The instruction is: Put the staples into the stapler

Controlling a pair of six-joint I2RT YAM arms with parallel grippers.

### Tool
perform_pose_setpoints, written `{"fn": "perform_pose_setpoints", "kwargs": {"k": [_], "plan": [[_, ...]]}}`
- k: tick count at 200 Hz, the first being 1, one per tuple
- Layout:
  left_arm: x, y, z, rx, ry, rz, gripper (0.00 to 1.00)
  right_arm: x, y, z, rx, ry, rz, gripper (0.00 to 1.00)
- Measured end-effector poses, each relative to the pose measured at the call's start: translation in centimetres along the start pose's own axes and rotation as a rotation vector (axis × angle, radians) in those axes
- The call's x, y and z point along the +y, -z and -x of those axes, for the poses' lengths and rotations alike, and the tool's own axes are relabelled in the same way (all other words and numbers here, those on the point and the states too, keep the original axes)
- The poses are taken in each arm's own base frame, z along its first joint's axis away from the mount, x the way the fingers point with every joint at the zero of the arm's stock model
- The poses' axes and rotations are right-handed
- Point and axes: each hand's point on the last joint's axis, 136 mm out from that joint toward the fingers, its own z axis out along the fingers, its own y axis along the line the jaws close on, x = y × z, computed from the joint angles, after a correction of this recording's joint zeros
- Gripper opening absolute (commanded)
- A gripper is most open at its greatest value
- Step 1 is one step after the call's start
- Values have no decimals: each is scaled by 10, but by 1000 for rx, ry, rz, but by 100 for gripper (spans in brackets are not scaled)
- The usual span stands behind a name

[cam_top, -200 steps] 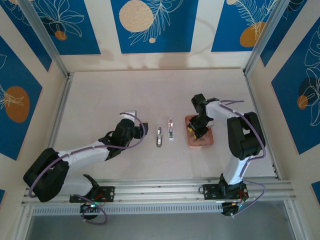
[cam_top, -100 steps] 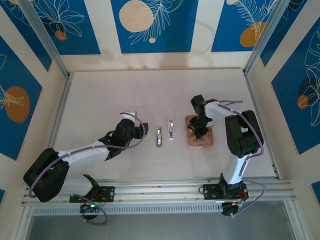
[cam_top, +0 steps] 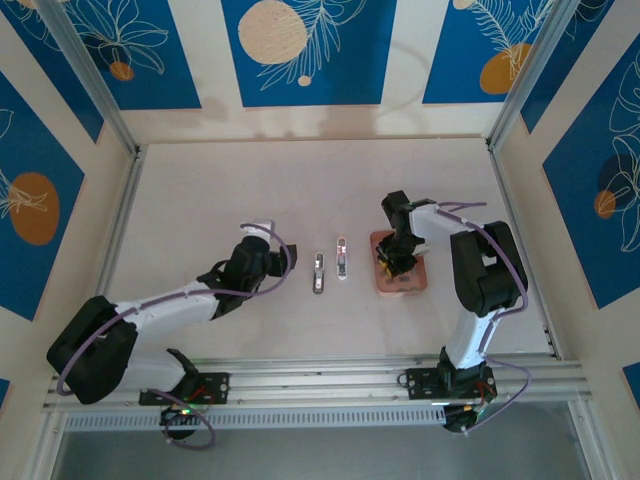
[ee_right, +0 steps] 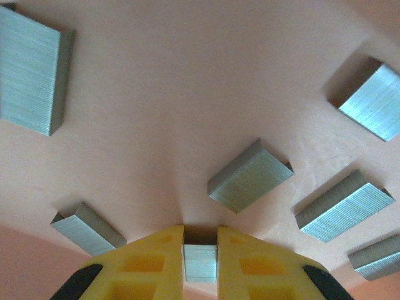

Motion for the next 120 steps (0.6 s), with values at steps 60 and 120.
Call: {"fn": "perform_pose_setpoints", "kwargs": {"k": [60,120], "plan": [[-1,0,0,3,1,-8,79,-1,12,-3,-33,38,52,17],[-5,6,9,-22,9,-27,79,-7,46,-11,-134,128,170,17]]}}
